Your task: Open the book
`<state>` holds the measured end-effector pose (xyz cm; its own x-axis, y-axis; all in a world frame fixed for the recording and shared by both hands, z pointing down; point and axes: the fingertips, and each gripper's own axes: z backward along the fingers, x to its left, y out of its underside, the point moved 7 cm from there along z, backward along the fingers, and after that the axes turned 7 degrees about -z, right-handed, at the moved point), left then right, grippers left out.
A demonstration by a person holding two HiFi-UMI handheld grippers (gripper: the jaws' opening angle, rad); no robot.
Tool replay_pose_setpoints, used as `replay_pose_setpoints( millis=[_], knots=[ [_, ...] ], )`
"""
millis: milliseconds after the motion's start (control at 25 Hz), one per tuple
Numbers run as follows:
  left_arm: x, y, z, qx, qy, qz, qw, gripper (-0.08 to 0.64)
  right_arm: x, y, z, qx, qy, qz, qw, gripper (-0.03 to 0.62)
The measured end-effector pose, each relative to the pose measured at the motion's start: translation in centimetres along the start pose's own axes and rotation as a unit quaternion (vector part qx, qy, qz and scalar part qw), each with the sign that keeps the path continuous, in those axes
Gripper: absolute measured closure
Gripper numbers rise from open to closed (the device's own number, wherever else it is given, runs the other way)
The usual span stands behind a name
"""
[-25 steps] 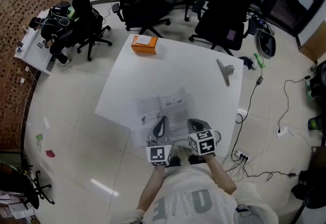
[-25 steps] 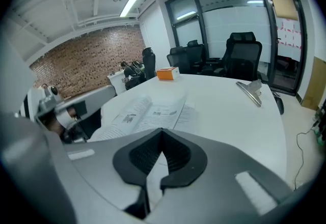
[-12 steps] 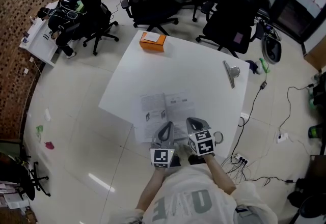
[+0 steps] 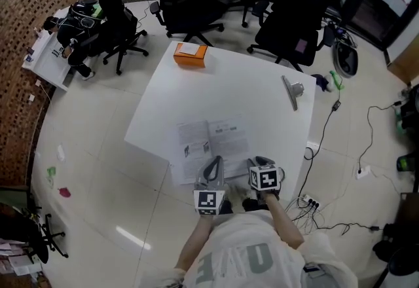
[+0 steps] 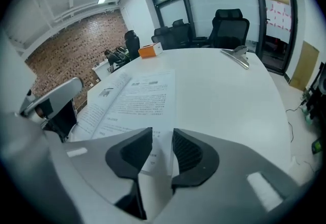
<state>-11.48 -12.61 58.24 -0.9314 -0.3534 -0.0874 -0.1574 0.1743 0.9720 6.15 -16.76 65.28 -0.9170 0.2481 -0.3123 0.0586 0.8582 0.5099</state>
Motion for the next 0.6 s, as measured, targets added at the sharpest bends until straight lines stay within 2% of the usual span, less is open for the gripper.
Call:
replay_pose_setpoints(
  millis=[40, 280, 360, 400, 600],
  knots=[
    [-0.2, 0.0, 0.0, 0.000, 0.001, -0.001, 1.0000, 0.546, -0.2, 0.0, 0.1, -0.002, 0.005, 0.000, 1.000, 0.472],
    [0.2, 0.3, 0.4, 0.008, -0.007, 0.004, 0.9999, 0.545, -0.3, -0.1, 0.2, -0.003, 0.008, -0.010, 1.000, 0.489],
    [0.2, 0.5, 0.4, 0.008, -0.011, 0.008, 0.9999, 0.546, -0.5, -0.1, 0.6, -0.006, 0.002, -0.009, 1.000, 0.558],
    [0.1, 0.6, 0.5, 0.009, -0.012, 0.008, 0.9999, 0.545, -0.5, -0.1, 0.7, -0.008, -0.002, -0.008, 1.000, 0.567],
    [-0.3, 0.7, 0.6, 0.007, -0.008, 0.009, 0.9999, 0.545, 0.3, -0.6, 1.7, -0.018, -0.004, 0.018, 1.000, 0.588]
  ],
)
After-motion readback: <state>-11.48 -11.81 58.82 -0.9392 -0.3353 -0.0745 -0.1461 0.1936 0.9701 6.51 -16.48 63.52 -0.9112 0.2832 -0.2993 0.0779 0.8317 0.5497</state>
